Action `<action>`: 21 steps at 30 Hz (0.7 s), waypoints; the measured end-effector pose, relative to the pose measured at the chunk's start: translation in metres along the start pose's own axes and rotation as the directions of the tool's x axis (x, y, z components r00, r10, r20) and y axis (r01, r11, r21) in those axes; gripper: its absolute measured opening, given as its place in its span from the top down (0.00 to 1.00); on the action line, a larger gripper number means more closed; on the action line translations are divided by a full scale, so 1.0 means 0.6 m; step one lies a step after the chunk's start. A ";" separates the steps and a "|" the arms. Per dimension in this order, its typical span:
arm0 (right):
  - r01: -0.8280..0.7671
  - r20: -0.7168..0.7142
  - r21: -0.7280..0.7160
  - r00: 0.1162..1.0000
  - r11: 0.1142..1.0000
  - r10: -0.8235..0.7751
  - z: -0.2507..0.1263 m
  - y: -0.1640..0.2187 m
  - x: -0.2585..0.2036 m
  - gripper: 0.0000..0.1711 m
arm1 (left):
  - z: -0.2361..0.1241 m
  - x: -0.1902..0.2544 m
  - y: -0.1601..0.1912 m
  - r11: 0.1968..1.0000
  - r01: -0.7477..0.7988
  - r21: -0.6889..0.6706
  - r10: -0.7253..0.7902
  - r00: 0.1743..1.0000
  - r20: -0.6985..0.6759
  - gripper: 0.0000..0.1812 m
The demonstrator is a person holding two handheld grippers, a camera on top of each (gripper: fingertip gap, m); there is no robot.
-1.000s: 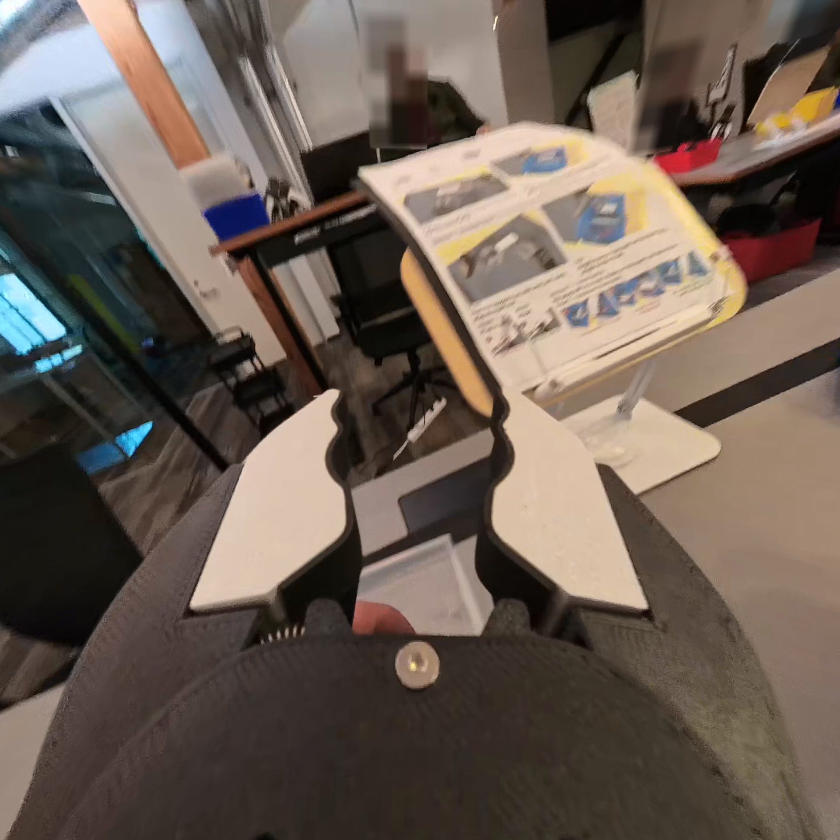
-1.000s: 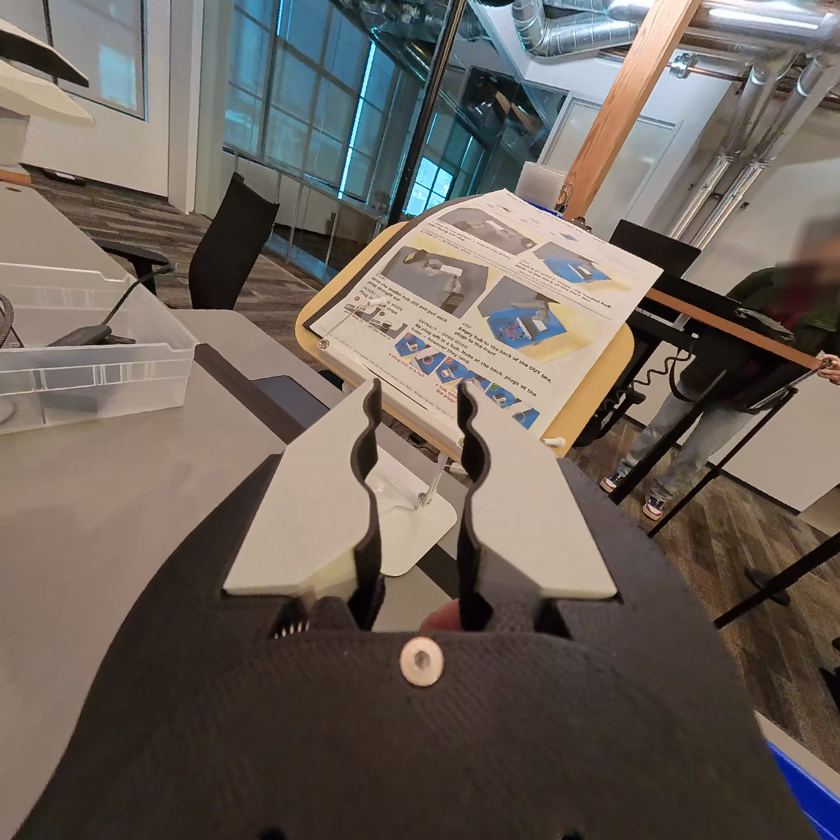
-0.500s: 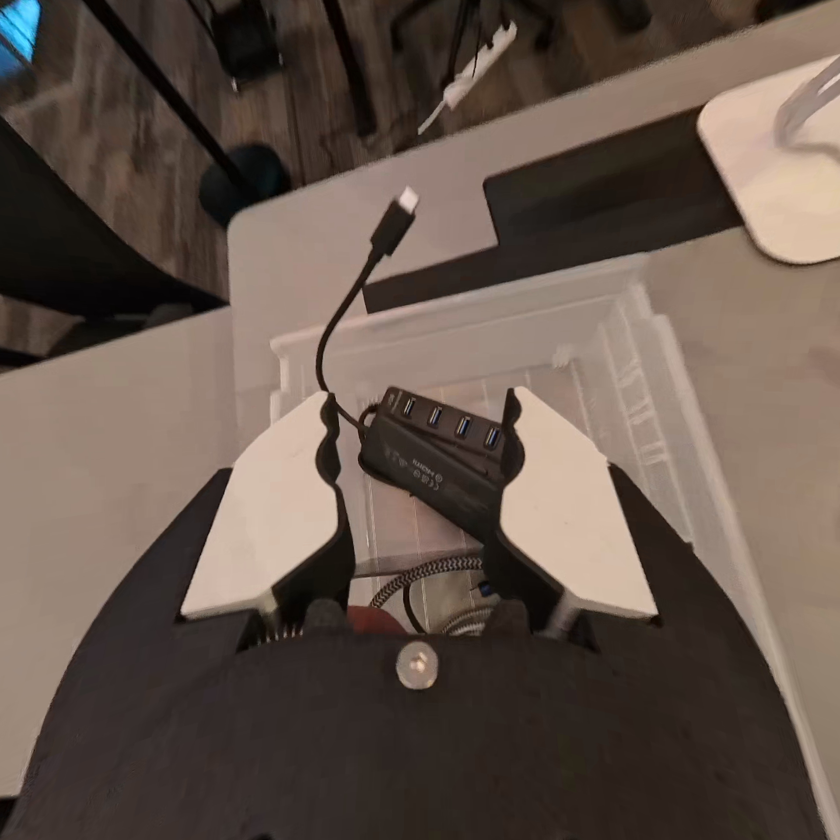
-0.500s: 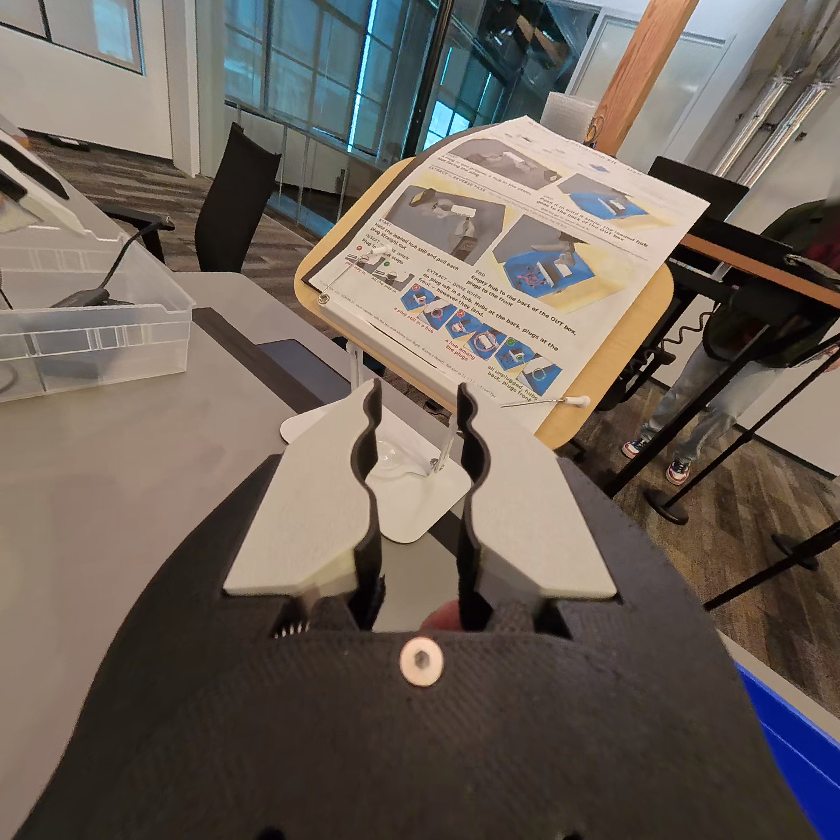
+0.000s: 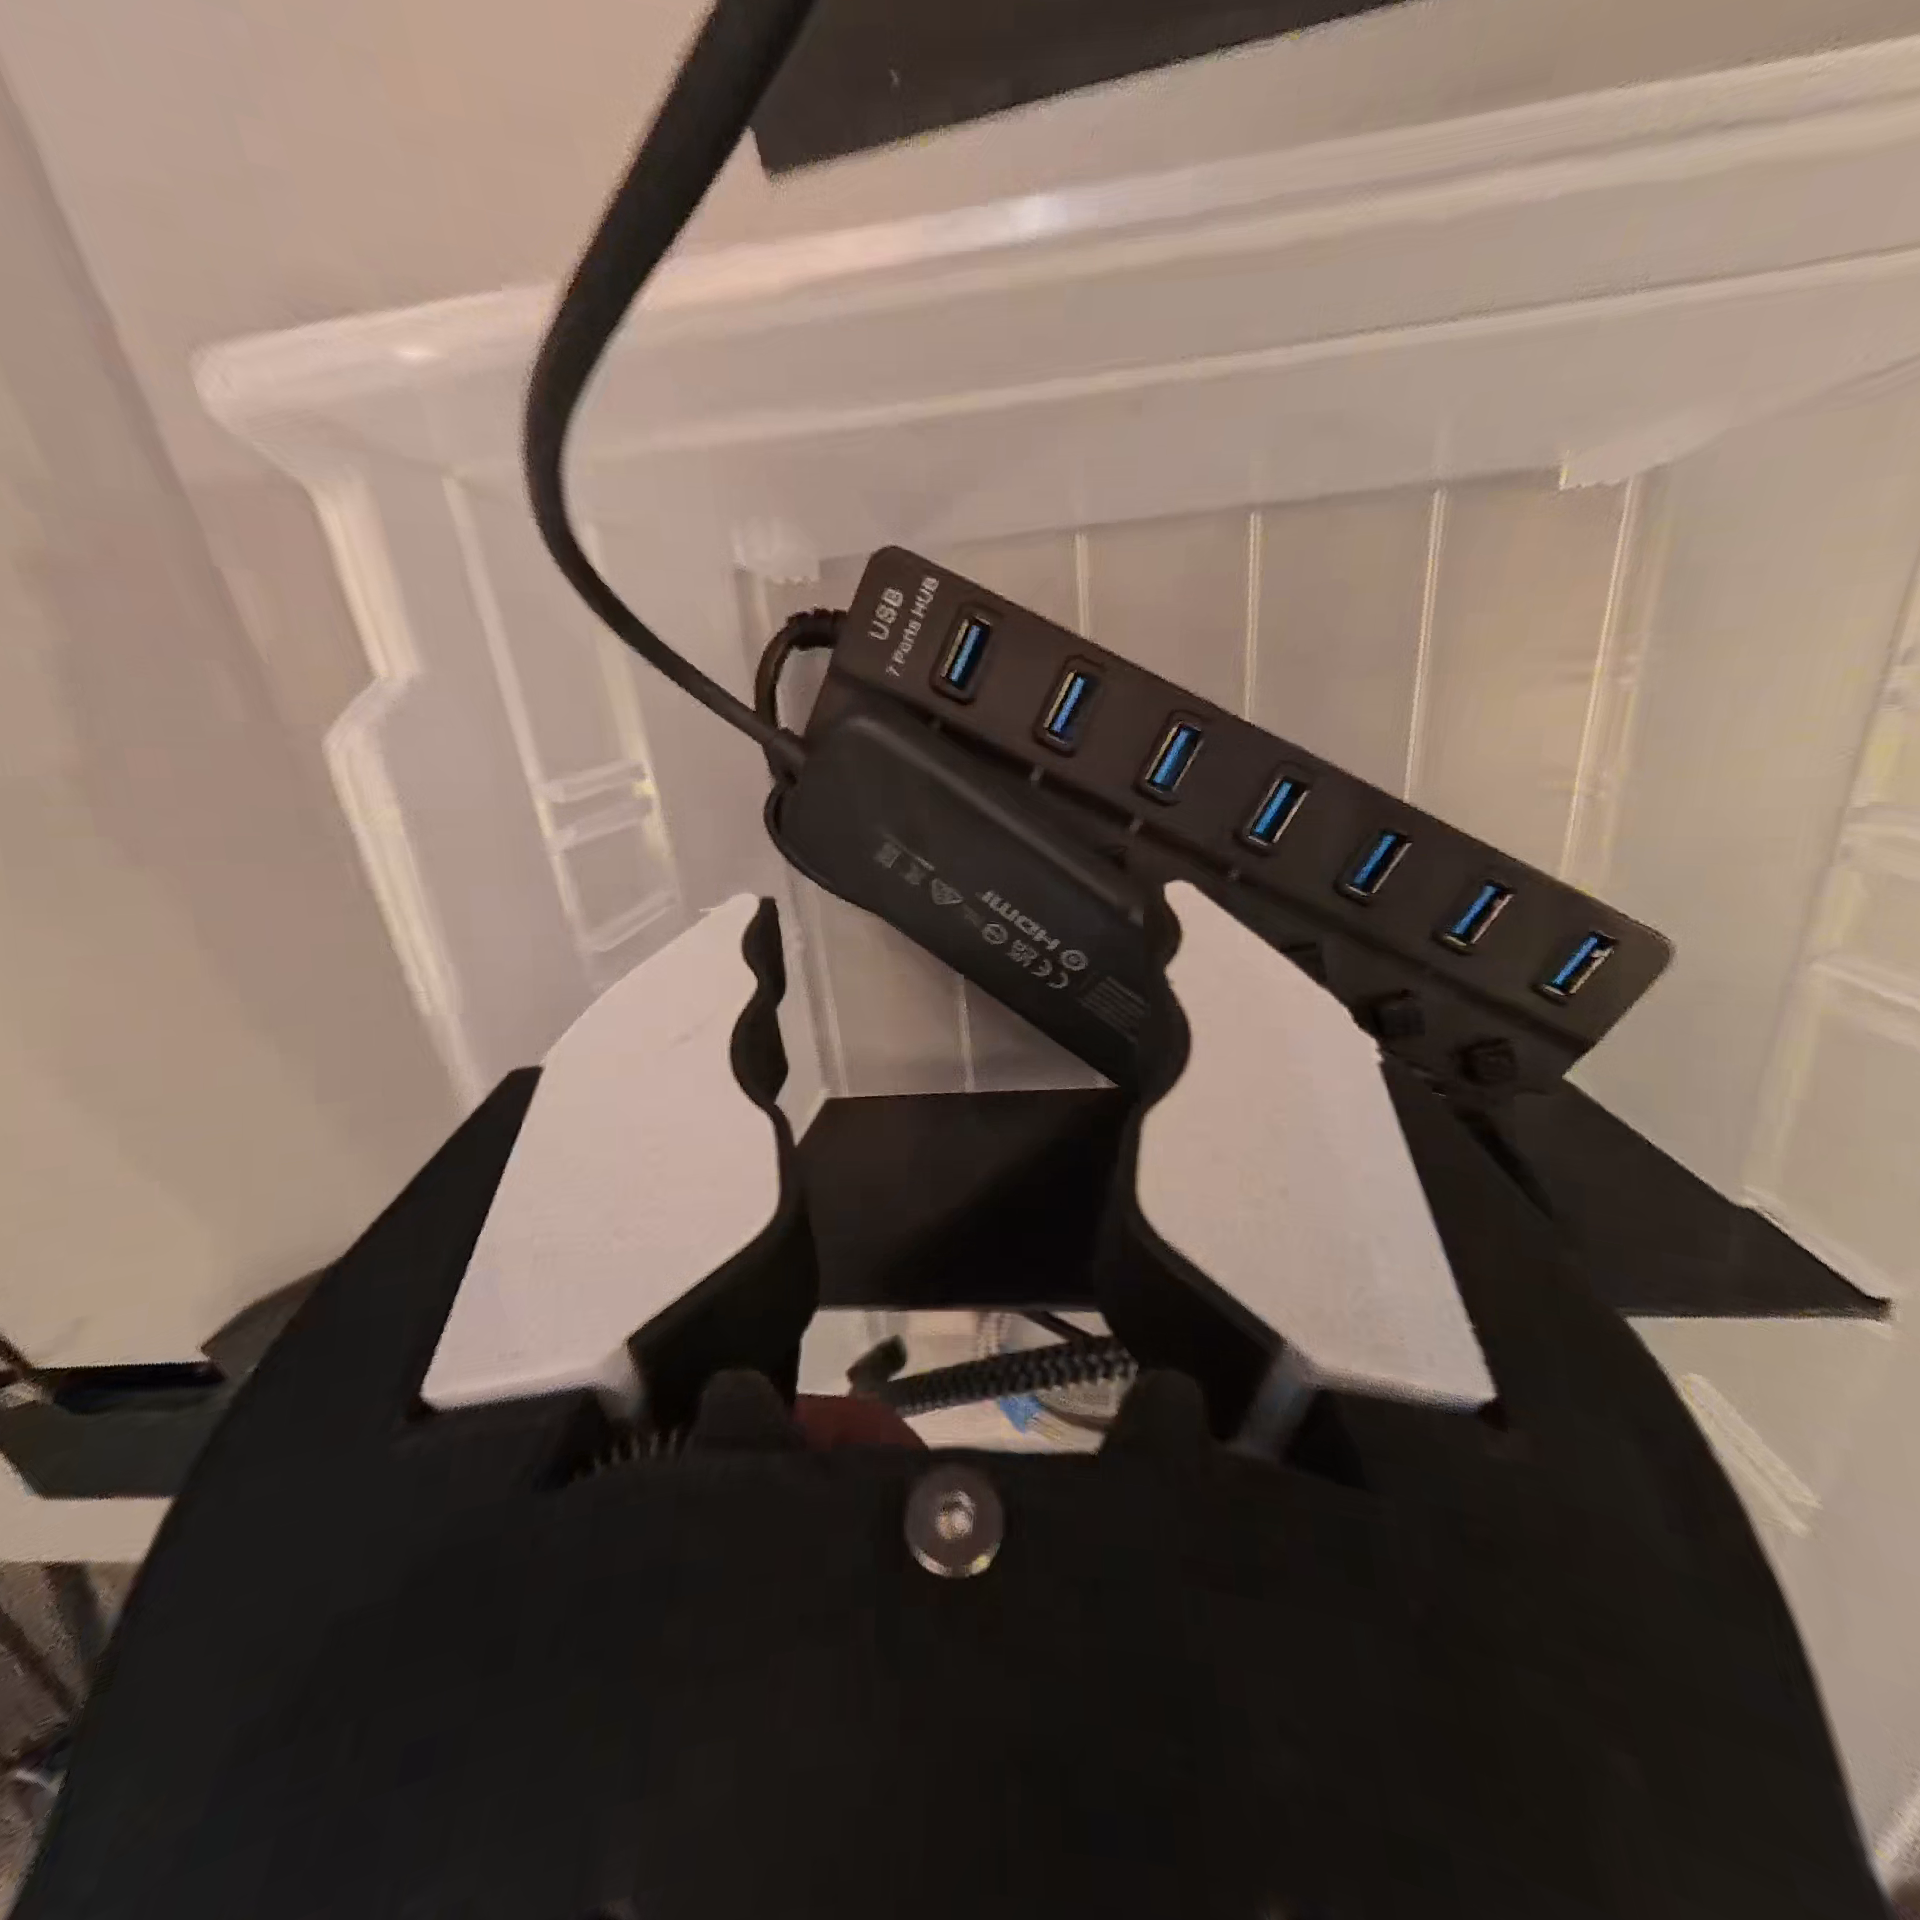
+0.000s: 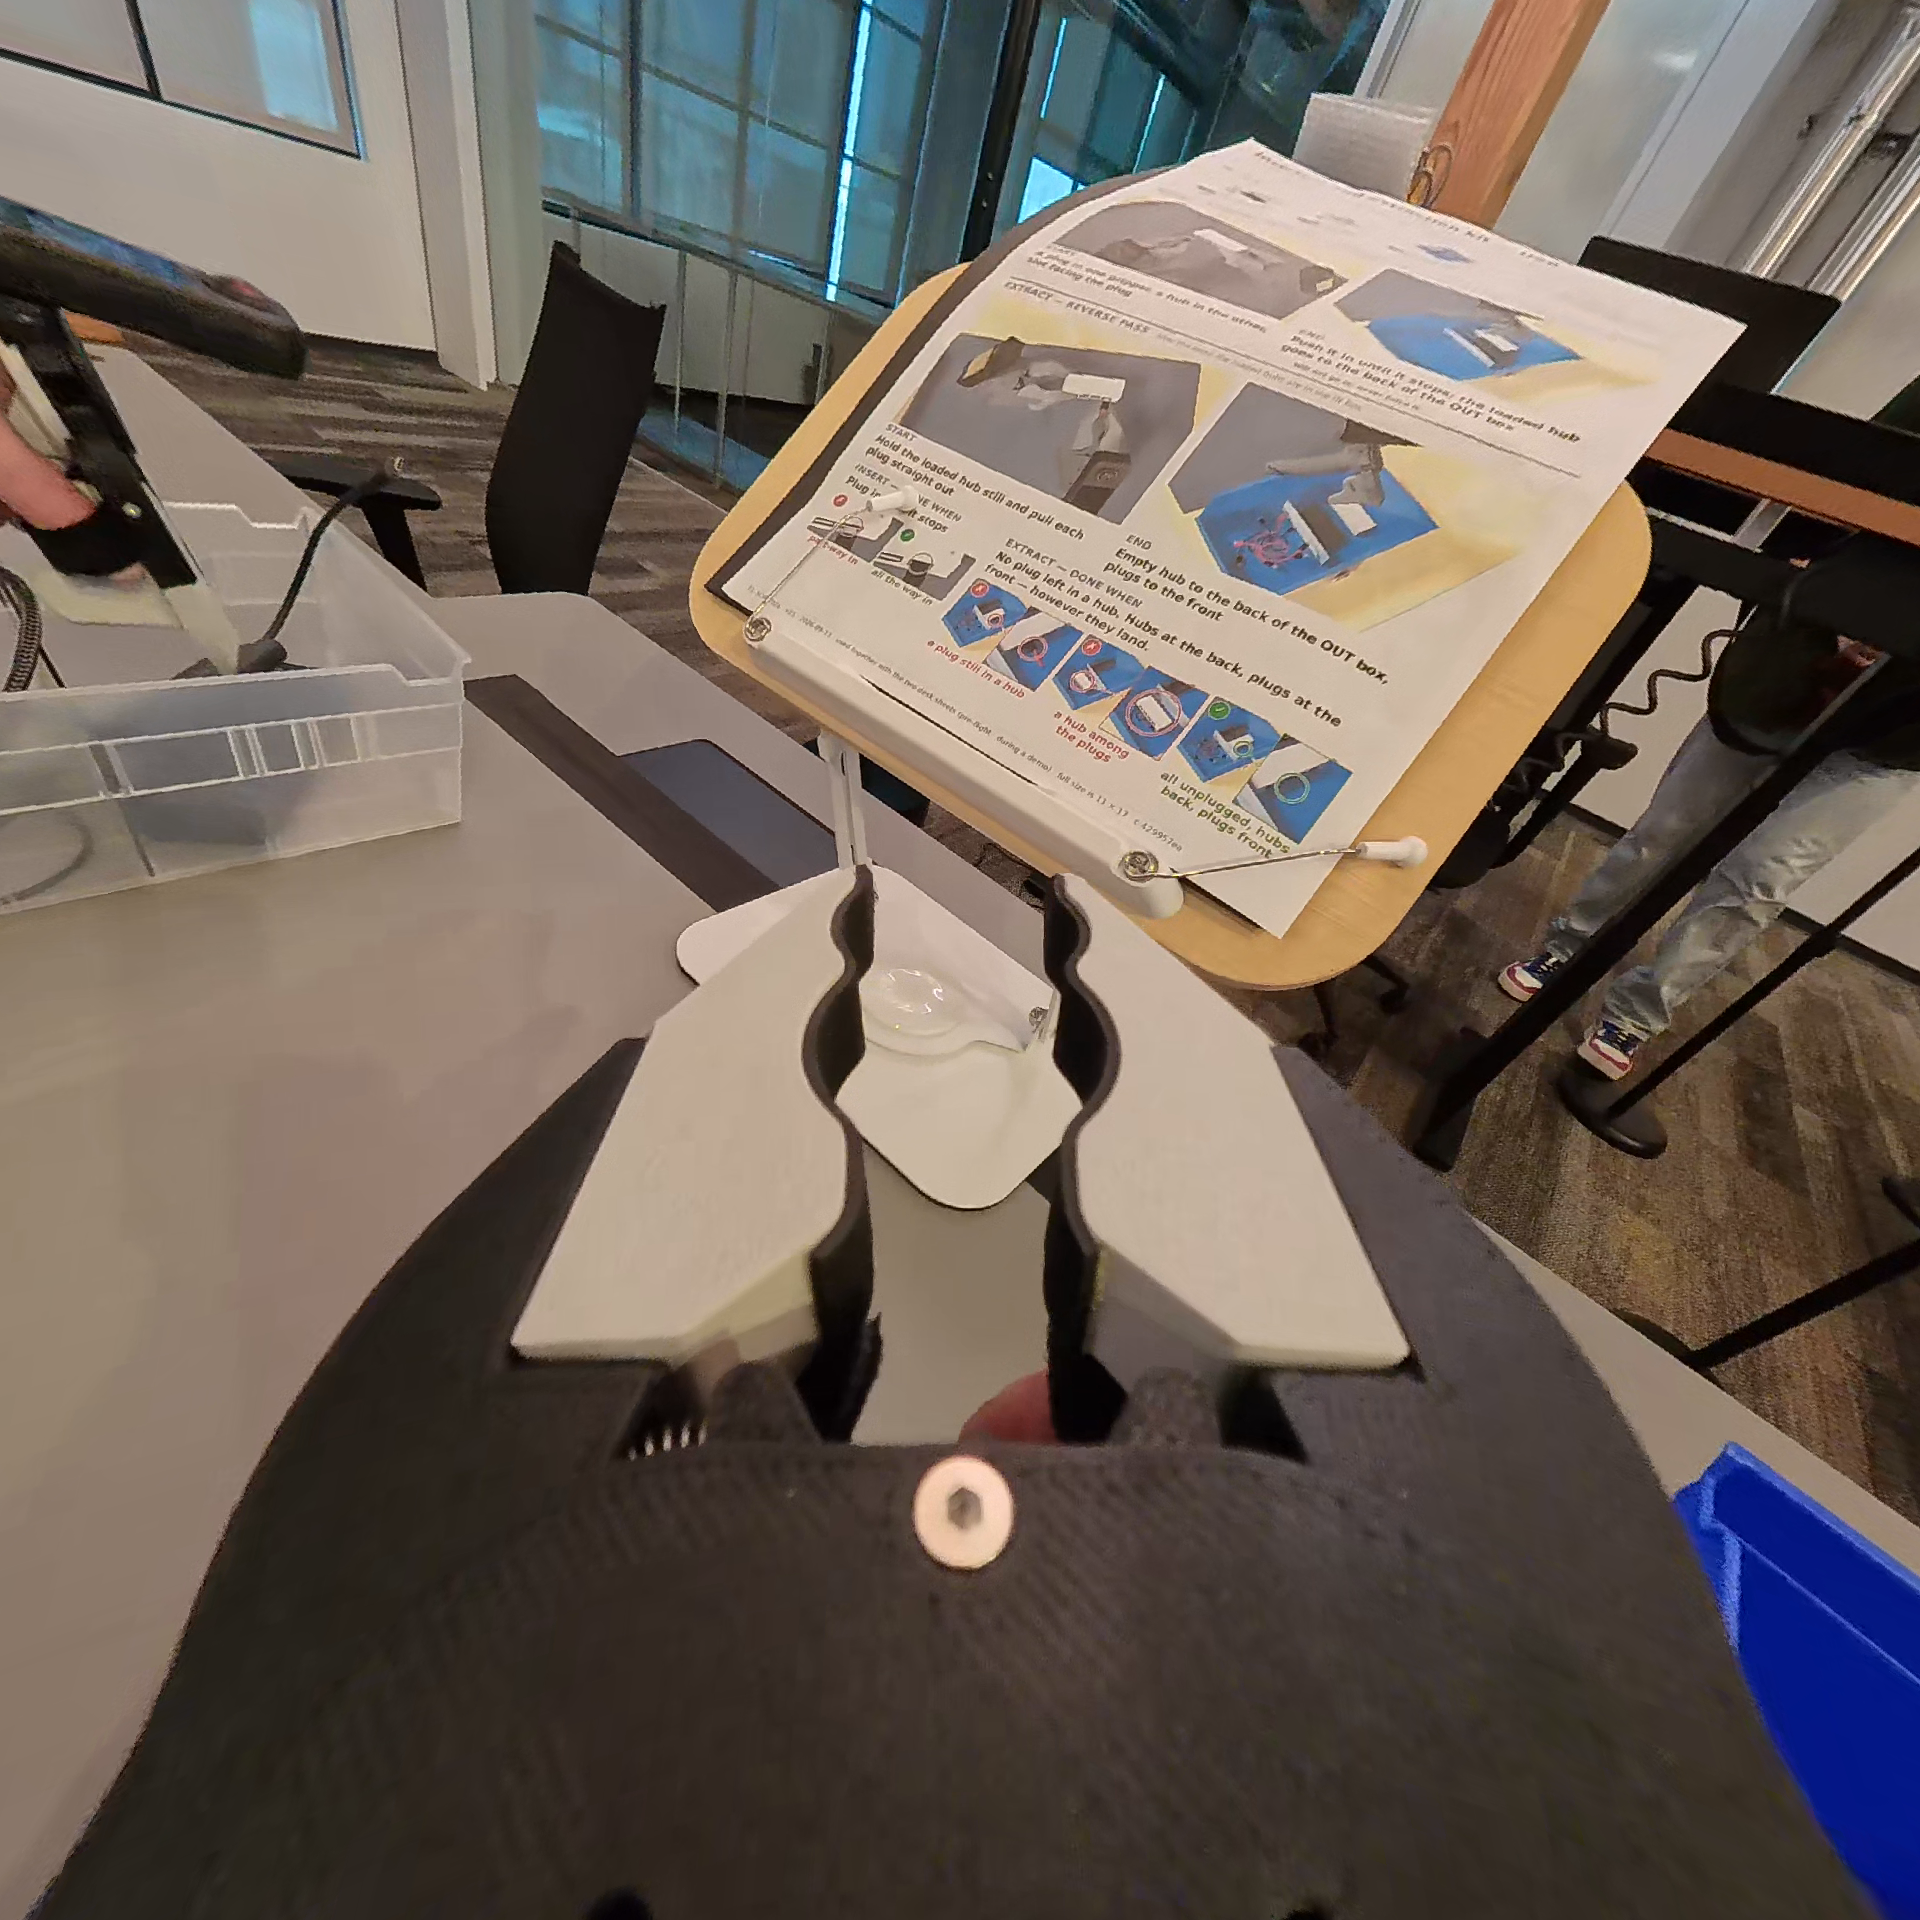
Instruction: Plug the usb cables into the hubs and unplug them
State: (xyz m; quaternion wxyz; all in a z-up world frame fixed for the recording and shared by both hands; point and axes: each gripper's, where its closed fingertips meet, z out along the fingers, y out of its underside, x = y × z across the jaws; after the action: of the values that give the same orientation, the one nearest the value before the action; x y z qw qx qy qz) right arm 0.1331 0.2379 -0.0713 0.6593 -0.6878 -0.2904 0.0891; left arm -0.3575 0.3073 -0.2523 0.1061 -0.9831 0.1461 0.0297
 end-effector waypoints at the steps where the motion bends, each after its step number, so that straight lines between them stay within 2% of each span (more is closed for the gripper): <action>1: -0.003 0.002 0.003 1.000 1.000 0.003 -0.001 -0.002 0.000 0.82 | 0.005 0.003 0.002 1.000 0.017 -0.022 -0.017 1.000 -0.015 0.63; 11: -0.044 0.002 0.032 0.999 0.999 0.044 -0.011 -0.012 0.014 0.82 | 0.037 0.024 0.019 0.980 0.122 -0.157 -0.134 0.988 -0.073 0.62; 17: -0.067 0.004 0.038 0.998 0.997 0.067 -0.013 -0.010 0.023 0.83 | 0.033 0.023 0.016 0.977 0.186 -0.103 -0.199 0.971 -0.131 0.67; 21: -0.079 0.010 0.041 0.997 0.996 0.078 -0.013 -0.010 0.024 0.83 | 0.018 0.017 0.006 0.975 0.220 -0.024 -0.221 0.960 -0.170 0.80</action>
State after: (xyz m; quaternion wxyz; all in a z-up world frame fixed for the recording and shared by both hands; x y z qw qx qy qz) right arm 0.1472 0.2383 -0.0609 0.6682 -0.6845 -0.2639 0.1238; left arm -0.3489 0.3033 -0.2644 0.0932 -0.9924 0.0444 -0.0669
